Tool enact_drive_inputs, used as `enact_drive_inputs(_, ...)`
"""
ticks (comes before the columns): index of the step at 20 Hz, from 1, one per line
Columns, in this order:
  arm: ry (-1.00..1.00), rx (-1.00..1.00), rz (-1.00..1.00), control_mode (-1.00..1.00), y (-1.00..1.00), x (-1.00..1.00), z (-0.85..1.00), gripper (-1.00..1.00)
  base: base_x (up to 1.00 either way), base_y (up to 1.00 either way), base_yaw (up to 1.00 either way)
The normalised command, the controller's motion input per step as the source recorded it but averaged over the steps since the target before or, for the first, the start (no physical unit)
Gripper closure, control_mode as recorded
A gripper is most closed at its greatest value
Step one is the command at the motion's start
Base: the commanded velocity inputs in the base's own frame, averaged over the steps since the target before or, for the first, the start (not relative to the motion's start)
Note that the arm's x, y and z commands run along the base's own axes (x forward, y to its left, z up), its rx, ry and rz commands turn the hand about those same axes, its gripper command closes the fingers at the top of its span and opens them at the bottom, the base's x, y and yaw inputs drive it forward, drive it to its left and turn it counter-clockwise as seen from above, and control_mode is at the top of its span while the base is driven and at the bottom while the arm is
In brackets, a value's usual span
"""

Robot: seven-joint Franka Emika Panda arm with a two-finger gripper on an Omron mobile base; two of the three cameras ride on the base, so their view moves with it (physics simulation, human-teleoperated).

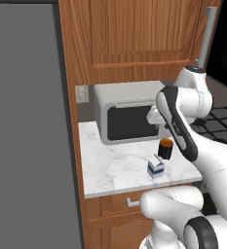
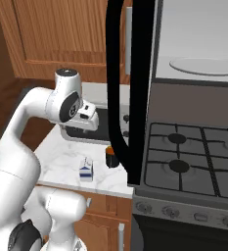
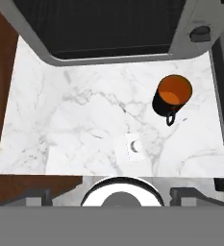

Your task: Place the microwavable item in the microwave. Then, close the microwave door and press the start button.

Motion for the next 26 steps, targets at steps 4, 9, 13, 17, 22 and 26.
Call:
enact_drive_inputs(4,0.10,0.13,-0.27,-1.00,-1.00,-0.41,-1.00,-1.00,0.00,0.00,0.00)
enact_drive_inputs(9,0.35,0.04,-0.21,-1.00,-0.71,0.19,-0.89,-1.00,0.00,0.00,0.00)
enact_drive_inputs(13,0.17,0.00,-0.04,-1.00,-0.03,0.54,-0.34,-1.00,0.00,0.00,0.00)
enact_drive_inputs(17,0.13,-0.01,0.00,-1.00,0.00,0.50,-0.15,-1.00,0.00,0.00,0.00)
enact_drive_inputs(22,0.04,-0.01,0.00,-1.00,0.00,0.35,-0.11,-1.00,0.00,0.00,0.00)
enact_drive_inputs(26,0.00,-0.02,0.00,-1.00,0.00,0.33,-0.17,-1.00,0.00,0.00,0.00)
